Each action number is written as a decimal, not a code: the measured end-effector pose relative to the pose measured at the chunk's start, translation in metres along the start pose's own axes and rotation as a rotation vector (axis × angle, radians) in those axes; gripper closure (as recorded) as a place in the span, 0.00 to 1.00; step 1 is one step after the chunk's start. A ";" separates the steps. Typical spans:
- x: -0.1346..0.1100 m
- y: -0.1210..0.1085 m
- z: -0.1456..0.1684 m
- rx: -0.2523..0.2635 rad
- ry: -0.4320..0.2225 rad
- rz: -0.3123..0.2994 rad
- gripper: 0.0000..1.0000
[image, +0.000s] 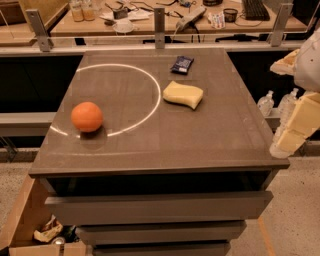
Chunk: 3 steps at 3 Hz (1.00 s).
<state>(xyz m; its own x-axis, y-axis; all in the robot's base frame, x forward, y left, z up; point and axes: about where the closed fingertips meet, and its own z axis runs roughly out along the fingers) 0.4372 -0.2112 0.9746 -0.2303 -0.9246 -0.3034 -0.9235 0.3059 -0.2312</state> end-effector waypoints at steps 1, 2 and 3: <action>-0.004 0.004 0.013 0.020 -0.189 0.080 0.00; -0.025 0.009 0.028 0.040 -0.379 0.112 0.00; -0.055 0.019 0.046 0.038 -0.554 0.110 0.00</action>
Offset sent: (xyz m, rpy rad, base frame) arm 0.0057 0.0908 -0.0042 0.7829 -0.1905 0.0067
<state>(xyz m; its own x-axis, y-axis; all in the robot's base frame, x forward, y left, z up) 0.4467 -0.1440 0.9445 -0.1193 -0.6325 -0.7653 -0.8890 0.4112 -0.2013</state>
